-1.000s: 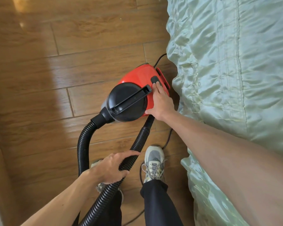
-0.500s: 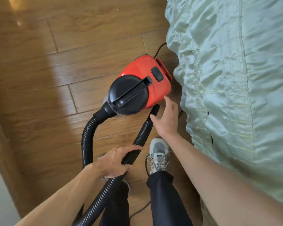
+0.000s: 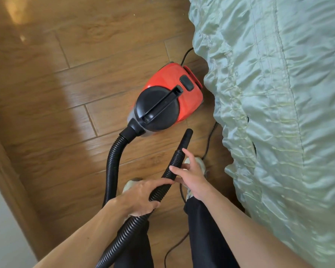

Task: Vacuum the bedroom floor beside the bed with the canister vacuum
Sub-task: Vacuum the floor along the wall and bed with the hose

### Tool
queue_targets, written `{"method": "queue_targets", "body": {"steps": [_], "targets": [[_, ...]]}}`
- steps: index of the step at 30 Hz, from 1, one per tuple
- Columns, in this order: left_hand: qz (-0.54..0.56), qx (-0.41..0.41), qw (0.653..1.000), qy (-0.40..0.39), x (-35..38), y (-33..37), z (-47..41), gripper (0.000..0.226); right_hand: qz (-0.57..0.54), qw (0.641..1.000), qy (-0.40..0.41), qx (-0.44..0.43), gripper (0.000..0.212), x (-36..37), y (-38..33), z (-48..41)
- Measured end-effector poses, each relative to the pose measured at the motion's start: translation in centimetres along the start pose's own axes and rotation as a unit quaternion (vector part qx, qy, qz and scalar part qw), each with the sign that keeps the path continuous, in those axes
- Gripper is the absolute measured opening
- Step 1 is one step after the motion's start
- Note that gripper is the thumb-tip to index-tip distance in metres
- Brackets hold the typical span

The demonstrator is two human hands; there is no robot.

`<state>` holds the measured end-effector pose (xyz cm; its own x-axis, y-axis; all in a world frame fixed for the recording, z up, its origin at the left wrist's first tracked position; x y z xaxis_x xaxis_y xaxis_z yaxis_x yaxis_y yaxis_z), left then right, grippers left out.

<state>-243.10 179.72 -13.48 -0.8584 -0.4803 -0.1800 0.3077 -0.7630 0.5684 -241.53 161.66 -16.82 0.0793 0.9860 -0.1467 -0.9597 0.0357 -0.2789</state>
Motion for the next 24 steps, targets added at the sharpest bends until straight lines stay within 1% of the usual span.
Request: {"method": "queue_targets", "body": {"steps": [3,9,13,18,24], "targets": [[-0.008,0.014,1.0,-0.012,-0.5,-1.1,1.1,0.075,0.006,1.0,0.004,-0.001,0.082,1.1,0.3,0.9],[-0.027,0.033,0.999,-0.02,-0.8,-2.7,3.5,0.072,-0.005,0.999,0.03,-0.016,0.081,3.4,1.6,2.5],[-0.033,0.031,0.998,-0.037,-0.6,-3.2,4.3,0.077,-0.023,0.998,0.05,-0.019,0.083,4.2,3.1,2.7],[-0.048,0.027,0.996,-0.067,0.2,-3.7,3.5,0.08,-0.037,0.997,0.062,-0.019,0.081,4.3,5.3,1.2],[-0.079,0.017,0.992,-0.098,2.4,-4.7,0.2,0.088,-0.042,0.994,0.091,-0.033,0.083,3.7,7.7,-1.8]]}}
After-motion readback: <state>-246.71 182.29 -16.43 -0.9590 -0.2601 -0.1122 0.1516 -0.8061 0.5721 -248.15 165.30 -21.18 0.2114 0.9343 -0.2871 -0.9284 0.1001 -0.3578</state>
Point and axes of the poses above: each hand's wrist, its own z-axis away from the middle knuckle, its own x-axis out of the palm, y = z × x, the point moved 3 cm from there along -z, towards the middle knuckle, and after that the axes turned 11 degrees about y, right-handed, at the moved point
